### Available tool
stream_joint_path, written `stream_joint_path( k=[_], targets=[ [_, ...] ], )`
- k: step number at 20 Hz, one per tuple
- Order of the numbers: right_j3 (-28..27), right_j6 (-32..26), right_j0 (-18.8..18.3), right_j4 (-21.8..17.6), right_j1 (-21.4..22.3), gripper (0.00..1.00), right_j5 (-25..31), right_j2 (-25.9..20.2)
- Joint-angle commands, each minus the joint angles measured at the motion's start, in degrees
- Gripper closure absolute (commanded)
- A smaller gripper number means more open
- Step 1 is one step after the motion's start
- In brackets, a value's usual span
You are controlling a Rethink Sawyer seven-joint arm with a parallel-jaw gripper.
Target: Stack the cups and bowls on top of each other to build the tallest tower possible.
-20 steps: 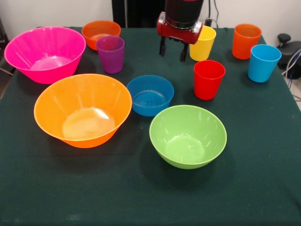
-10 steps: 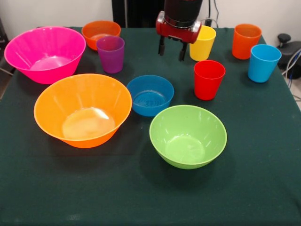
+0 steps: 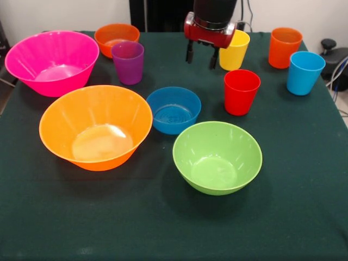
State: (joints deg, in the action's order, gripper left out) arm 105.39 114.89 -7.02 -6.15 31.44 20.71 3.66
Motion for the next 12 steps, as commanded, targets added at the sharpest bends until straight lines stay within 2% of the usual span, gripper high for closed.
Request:
stream_joint_path(
  k=[1, 12],
  targets=[
    [0.1, 6.8, 0.4, 1.1, -2.4, 0.0, -0.1, -3.3],
    [-5.3, 3.4, -1.6, 1.9, -3.0, 0.0, 5.8, -5.1]
  ],
)
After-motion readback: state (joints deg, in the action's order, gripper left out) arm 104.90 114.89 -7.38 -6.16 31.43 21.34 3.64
